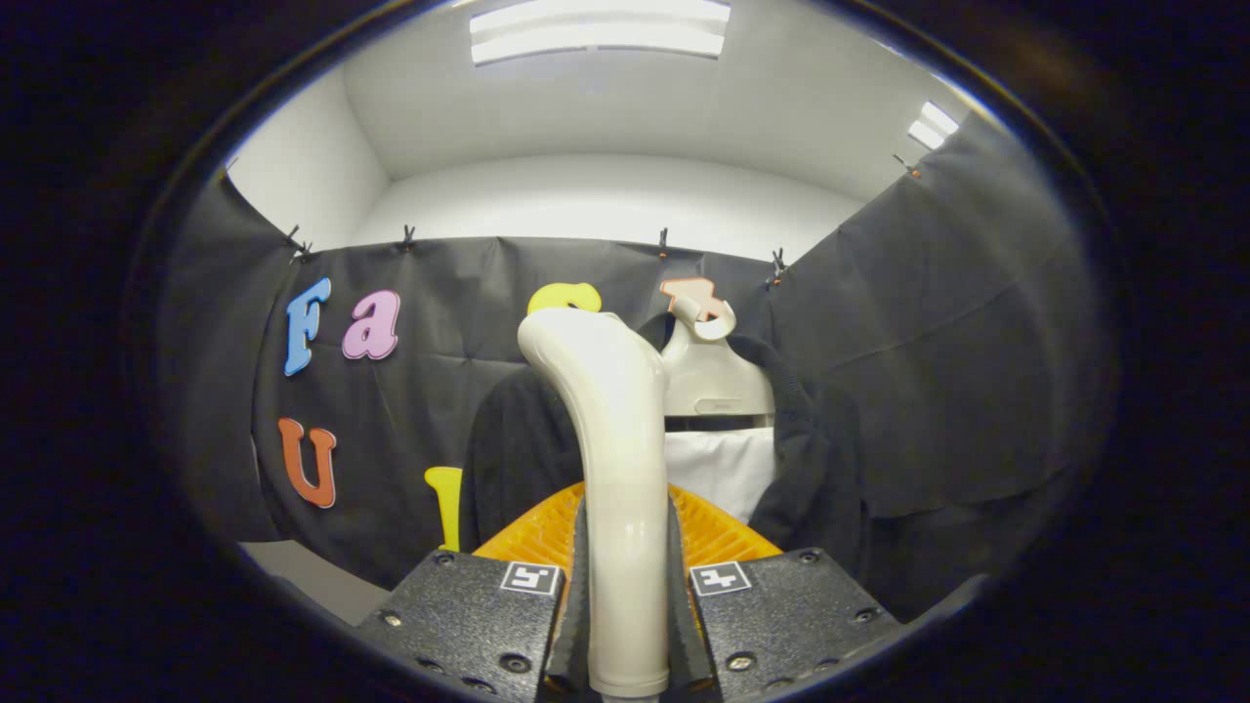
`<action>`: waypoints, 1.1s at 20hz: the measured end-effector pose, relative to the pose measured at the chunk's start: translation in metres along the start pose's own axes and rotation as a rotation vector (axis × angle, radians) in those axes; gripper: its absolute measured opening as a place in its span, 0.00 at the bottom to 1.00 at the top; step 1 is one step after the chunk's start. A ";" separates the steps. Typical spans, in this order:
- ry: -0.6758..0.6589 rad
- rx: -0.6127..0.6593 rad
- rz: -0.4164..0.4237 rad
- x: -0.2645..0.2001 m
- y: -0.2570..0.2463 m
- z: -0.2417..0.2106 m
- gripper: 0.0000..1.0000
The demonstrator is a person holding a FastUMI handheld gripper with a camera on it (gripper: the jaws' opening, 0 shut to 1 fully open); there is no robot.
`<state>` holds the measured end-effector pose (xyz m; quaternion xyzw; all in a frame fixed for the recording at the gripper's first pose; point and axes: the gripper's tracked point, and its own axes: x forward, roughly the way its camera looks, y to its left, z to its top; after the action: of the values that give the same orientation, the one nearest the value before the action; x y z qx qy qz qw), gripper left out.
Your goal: Iron the clothes twice with a garment steamer, once on the left side and once on the right side.
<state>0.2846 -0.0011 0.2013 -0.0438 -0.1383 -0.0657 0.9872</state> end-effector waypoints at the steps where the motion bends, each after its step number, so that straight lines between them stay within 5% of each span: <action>1: -0.002 -0.009 -0.010 -0.001 -0.001 -0.002 0.35; 22: 0.174 -0.159 -0.096 -0.043 -0.015 -0.116 0.35</action>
<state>0.2725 -0.0232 0.0795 -0.1096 -0.0486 -0.1271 0.9846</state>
